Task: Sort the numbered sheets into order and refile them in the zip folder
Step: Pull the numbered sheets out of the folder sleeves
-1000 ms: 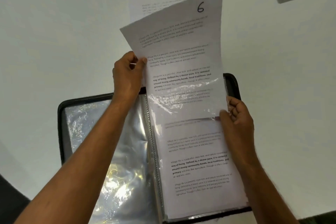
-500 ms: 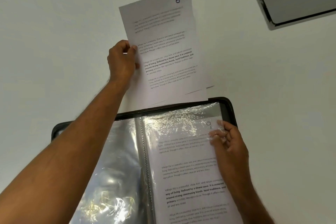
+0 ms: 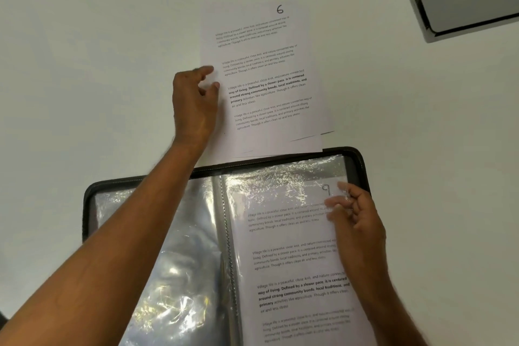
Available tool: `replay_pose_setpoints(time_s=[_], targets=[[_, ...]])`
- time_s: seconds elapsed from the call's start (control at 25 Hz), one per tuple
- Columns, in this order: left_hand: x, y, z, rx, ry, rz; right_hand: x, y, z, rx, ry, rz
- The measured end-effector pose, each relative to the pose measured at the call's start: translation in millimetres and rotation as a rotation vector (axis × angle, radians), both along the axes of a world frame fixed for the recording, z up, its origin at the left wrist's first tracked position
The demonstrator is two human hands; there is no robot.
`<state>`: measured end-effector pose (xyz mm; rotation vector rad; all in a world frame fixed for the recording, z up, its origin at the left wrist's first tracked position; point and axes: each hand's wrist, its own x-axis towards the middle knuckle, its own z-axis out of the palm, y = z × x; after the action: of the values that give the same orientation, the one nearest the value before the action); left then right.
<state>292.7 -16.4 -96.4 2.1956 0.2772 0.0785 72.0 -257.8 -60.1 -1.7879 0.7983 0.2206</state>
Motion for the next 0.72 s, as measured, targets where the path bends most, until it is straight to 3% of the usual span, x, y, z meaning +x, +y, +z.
replay_pose_setpoints(time_s=[0.2,0.44,0.6,0.72], targets=[[-80.2,5.2,12.6,0.258,0.024,-0.274,1.5,0.7,8.4,-0.030,-0.011,0.036],[-166.9,17.8,20.1,0.511,0.077,-0.329,9.6,13.4,31.7,0.076,0.057,0.177],[-204.4,31.2,23.3,0.378,0.148,-0.332,7.4,38.4,52.0,0.207,0.066,0.292],[-218.4,38.9,31.2,0.126,0.258,-0.258,1.4,61.4,63.8,0.357,0.074,0.362]])
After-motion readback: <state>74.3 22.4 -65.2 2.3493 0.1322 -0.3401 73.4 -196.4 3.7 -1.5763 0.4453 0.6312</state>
